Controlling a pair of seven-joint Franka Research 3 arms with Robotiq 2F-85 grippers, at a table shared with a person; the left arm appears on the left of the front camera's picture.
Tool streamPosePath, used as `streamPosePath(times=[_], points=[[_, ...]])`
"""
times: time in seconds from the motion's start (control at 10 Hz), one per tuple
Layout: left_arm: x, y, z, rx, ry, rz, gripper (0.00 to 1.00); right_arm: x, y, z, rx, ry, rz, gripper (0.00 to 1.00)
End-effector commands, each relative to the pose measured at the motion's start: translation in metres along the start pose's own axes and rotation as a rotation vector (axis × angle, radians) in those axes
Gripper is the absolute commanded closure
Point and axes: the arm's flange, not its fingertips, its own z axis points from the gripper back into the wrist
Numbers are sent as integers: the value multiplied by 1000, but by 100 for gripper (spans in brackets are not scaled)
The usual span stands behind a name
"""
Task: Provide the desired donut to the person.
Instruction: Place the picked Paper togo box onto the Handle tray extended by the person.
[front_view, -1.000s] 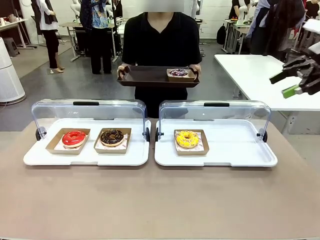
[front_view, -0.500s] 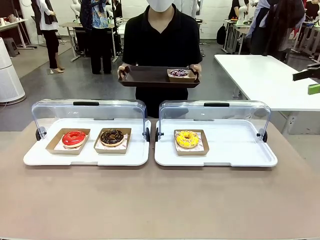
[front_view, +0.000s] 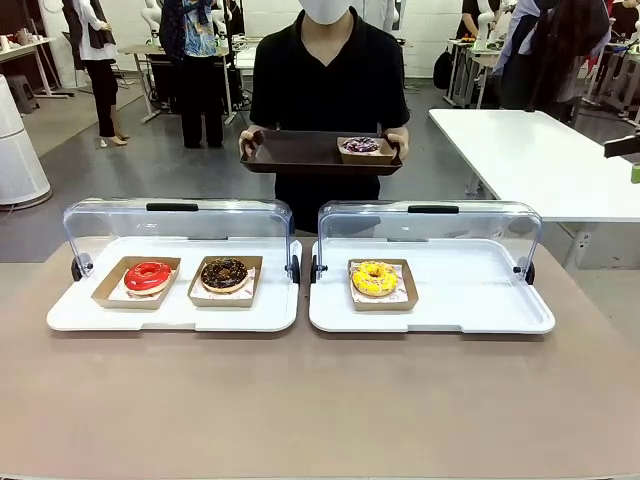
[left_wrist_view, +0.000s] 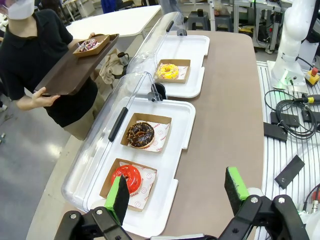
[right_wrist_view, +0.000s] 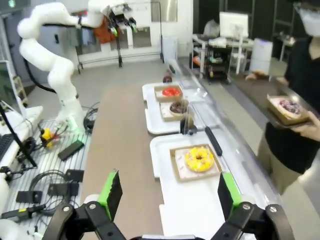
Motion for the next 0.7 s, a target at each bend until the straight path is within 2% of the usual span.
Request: streamPosePath(times=[0.0,0.3,0.4,0.6], points=[[1,0,1,3,-8,-3,0,0,1,-3,-39,139,-16,0],[1,0,1,3,-8,-3,0,-1,1,-6,-60,205,5,0],[1,0,1,3,-8,-3,0,-5,-5,1,-41,154,6,0],[1,0,1,3,-8,-3,0,-5,-5,1,-41,154,6,0]])
